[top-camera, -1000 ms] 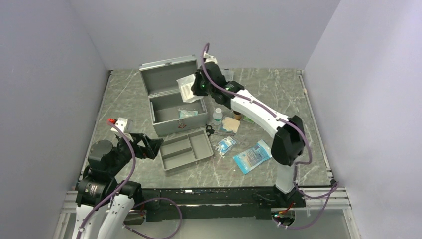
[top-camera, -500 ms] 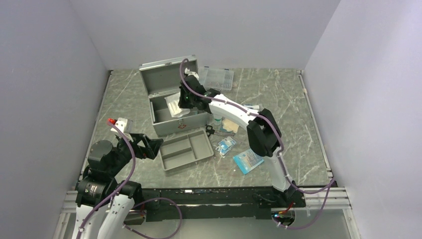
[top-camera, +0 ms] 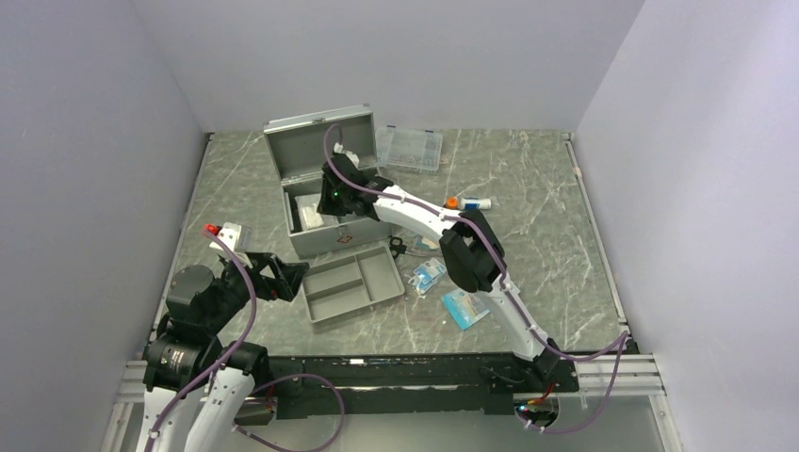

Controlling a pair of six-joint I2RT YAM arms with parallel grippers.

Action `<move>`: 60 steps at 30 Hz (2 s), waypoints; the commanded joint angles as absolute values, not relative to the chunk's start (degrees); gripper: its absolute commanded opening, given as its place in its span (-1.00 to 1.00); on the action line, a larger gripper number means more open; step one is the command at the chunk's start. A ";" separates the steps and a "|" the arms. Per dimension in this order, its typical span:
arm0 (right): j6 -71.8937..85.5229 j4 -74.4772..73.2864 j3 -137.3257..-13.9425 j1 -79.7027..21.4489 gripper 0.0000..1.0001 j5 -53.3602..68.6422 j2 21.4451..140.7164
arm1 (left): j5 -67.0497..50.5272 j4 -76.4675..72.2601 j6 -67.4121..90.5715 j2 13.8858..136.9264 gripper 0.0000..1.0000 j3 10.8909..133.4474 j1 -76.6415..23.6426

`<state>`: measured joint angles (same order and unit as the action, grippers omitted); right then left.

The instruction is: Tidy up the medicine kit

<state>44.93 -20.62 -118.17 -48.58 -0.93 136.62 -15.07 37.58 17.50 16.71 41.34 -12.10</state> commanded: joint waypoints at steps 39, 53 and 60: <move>30.48 -22.90 -74.43 -40.29 0.48 -21.28 82.03 | -21.54 36.20 17.55 25.91 0.98 46.33 -12.22; 26.15 -24.05 -71.10 -27.70 0.46 -20.45 85.94 | -8.06 37.62 20.05 46.14 0.98 57.61 -27.63; 26.07 -22.94 -72.91 -24.91 0.39 -15.87 92.28 | 1.38 37.84 21.71 54.44 0.98 64.09 -37.29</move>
<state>27.11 -24.29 -70.57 -25.89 -18.17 89.69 -6.20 38.83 20.16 51.70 58.39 -33.12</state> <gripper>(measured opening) 0.705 0.989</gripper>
